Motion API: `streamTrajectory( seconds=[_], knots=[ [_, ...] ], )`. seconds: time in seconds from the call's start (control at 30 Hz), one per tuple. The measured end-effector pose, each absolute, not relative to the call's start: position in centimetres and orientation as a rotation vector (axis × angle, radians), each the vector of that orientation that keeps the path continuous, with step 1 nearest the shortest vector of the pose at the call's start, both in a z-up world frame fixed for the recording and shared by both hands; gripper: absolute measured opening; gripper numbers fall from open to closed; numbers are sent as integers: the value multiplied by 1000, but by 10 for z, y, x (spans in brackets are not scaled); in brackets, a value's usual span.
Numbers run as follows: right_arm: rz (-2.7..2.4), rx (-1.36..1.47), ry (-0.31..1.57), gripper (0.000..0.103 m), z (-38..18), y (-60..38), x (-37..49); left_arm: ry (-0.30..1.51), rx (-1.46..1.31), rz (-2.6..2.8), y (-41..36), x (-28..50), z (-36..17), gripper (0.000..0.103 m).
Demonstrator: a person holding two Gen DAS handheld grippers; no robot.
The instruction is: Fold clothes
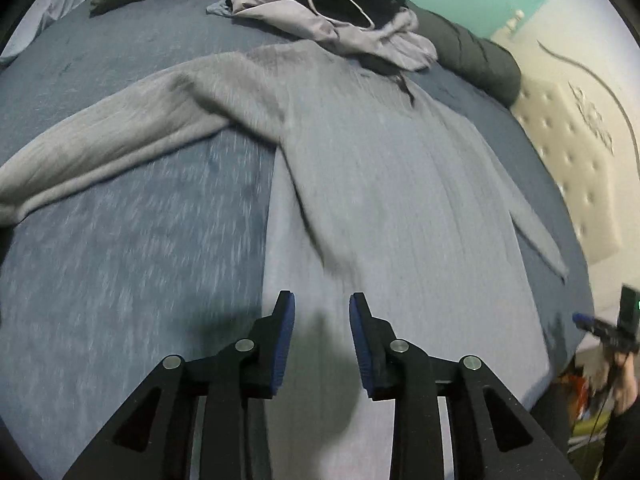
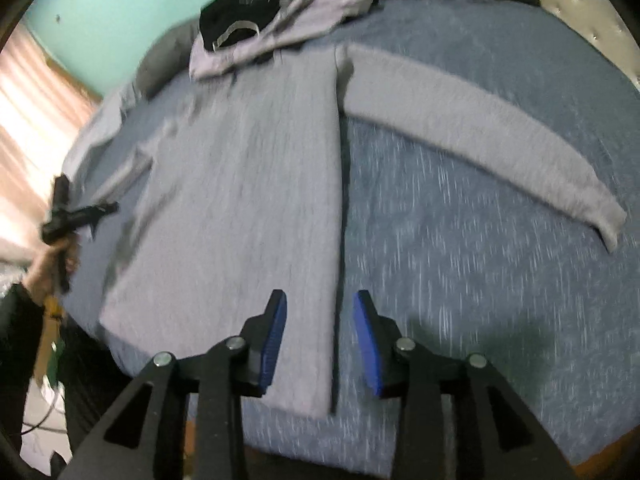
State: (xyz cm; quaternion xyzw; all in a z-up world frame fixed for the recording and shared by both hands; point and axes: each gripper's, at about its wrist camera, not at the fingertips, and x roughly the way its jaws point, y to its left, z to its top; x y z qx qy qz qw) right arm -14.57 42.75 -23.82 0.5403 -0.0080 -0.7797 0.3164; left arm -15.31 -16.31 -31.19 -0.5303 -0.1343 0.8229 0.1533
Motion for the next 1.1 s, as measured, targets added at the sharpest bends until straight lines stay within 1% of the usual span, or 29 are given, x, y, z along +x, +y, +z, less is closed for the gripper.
streamTrajectory(
  seconds=[0.1,0.2,0.33,0.4,0.5,0.53,0.57,0.67,0.83,0.9,1.0,1.03,1.1],
  knots=[
    [-2062,1383,-67,35,-237,422,-154,-470,-1512,2360,-161,-183,-325,32],
    [-2041,1373,-62,35,-243,413,-163,-536,-1520,2370,-162,-213,-338,33],
    [-2027,1360,32,35,-253,400,-170,-620,-1519,2387,-171,-250,-351,33],
    [-2034,1356,44,35,-258,400,-174,-633,-1506,2390,-173,-261,-354,33],
    [-2045,1360,16,35,-262,401,-181,-610,-1497,2392,-172,-273,-357,33],
    [-2047,1360,9,35,-262,401,-183,-607,-1488,2389,-173,-275,-358,28],
    [-2048,1359,2,35,-263,402,-185,-601,-1488,2386,-172,-278,-359,18],
    [-2044,1353,24,35,-263,396,-186,-581,-1470,2397,-174,-281,-353,10],
    [-2035,1344,48,35,-263,391,-188,-637,-1353,2479,-193,-290,-317,9],
    [-2028,1353,45,35,-267,389,-189,-606,-1359,2509,-196,-297,-309,9],
    [-2020,1365,27,35,-272,387,-188,-538,-1467,2511,-192,-309,-320,10],
    [-2017,1369,22,35,-273,387,-188,-528,-1516,2505,-191,-313,-328,12],
    [-2011,1378,10,35,-276,386,-187,-503,-1610,2495,-191,-316,-343,15]
  ],
)
